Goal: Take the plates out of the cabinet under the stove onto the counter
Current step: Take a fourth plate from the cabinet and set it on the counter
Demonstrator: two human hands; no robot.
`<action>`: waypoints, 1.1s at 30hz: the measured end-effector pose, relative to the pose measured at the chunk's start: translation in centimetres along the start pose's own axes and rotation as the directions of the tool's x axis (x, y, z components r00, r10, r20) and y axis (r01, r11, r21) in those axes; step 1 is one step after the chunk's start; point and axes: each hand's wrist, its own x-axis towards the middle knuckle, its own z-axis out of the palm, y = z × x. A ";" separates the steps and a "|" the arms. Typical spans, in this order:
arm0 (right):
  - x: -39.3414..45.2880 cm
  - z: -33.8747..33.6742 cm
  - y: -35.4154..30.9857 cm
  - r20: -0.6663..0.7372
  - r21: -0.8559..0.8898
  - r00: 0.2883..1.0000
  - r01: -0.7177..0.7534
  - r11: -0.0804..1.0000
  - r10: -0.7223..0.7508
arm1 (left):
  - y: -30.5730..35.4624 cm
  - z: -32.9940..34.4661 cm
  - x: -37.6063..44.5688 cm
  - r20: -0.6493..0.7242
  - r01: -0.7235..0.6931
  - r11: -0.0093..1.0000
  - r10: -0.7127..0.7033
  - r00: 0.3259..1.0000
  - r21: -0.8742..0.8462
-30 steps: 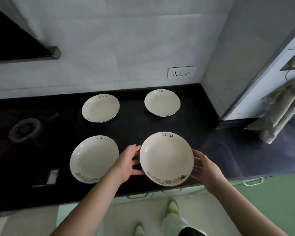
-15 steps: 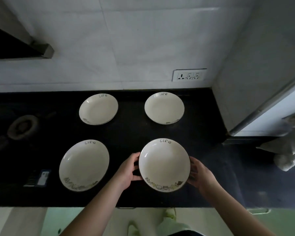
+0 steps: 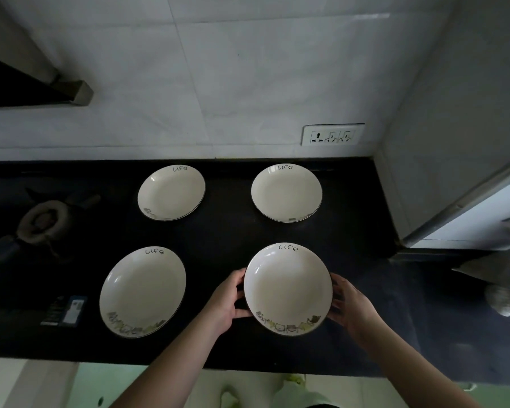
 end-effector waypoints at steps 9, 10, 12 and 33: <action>0.0 0.2 -0.6 0.032 -0.002 0.999 0.015 1.000 -0.015 | 0.5 0.0 0.7 -0.013 0.024 0.999 -0.024 1.000 0.021; -0.1 0.2 -0.6 0.033 -0.008 0.999 0.014 1.000 -0.013 | 0.6 -0.1 0.9 -0.026 0.031 0.999 -0.030 0.999 0.034; -0.2 0.2 -0.5 0.023 -0.015 1.000 0.020 1.000 -0.020 | 0.6 -0.2 1.2 -0.061 0.042 0.995 -0.036 0.997 0.090; -0.8 -0.2 -0.7 -0.012 -0.079 0.999 0.052 0.996 -0.053 | 0.6 -0.9 0.3 0.016 -0.021 0.977 0.018 1.000 0.211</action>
